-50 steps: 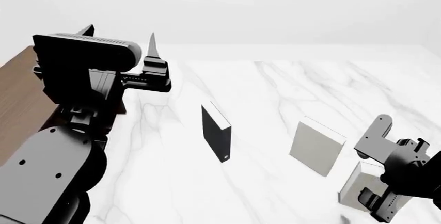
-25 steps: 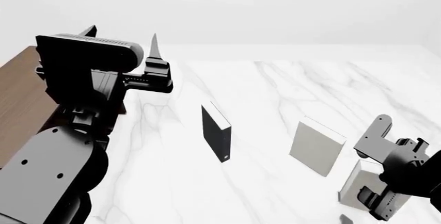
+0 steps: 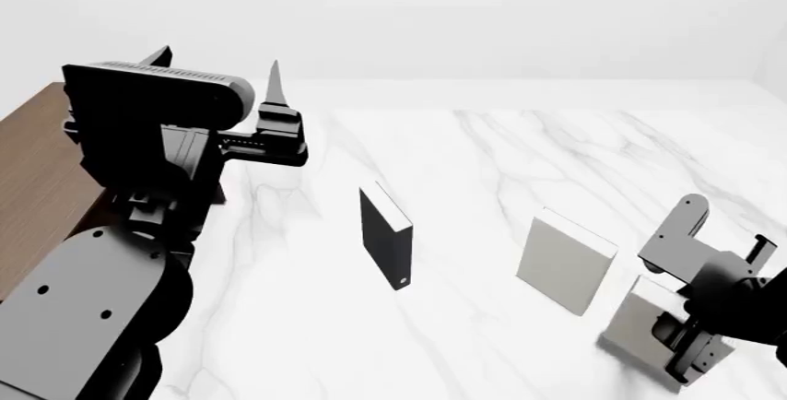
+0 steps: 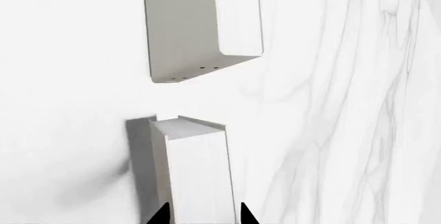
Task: Pick up the book on the right and place it under the cabinet shelf.
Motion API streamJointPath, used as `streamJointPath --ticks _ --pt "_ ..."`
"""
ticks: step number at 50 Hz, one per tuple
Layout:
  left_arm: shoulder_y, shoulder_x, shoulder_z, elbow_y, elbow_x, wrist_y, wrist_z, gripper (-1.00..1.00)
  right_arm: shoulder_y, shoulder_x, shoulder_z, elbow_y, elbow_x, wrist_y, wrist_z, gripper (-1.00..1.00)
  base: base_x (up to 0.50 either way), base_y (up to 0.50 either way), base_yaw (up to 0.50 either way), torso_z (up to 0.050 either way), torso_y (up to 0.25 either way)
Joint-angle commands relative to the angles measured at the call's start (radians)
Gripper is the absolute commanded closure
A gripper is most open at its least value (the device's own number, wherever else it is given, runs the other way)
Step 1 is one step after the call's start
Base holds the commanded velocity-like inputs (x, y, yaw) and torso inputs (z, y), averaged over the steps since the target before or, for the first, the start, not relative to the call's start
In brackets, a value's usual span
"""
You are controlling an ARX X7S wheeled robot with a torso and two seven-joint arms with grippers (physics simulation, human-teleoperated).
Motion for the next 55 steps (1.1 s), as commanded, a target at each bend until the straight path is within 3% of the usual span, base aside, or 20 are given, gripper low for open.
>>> streamJointPath --ticks 1,41,55 --pt "0.004 -0.003 -0.003 0.001 -0.006 0.004 -0.003 -1.0 -0.025 -0.007 -0.019 -0.018 0.036 0.013 -0.039 1.0 0.0 0.0 0.0 0.0 0.0" --pt "0.007 -0.012 0.0 -0.007 -0.02 0.028 -0.01 -1.0 0.116 0.103 0.082 -0.311 0.197 0.123 -0.169 1.0 0.0 0.0 0.0 0.0 0.0" --pt "0.002 -0.013 0.0 -0.002 -0.029 0.024 -0.016 -1.0 -0.012 0.101 0.333 -0.34 0.52 -0.034 -0.022 1.0 0.0 0.0 0.0 0.0 0.001"
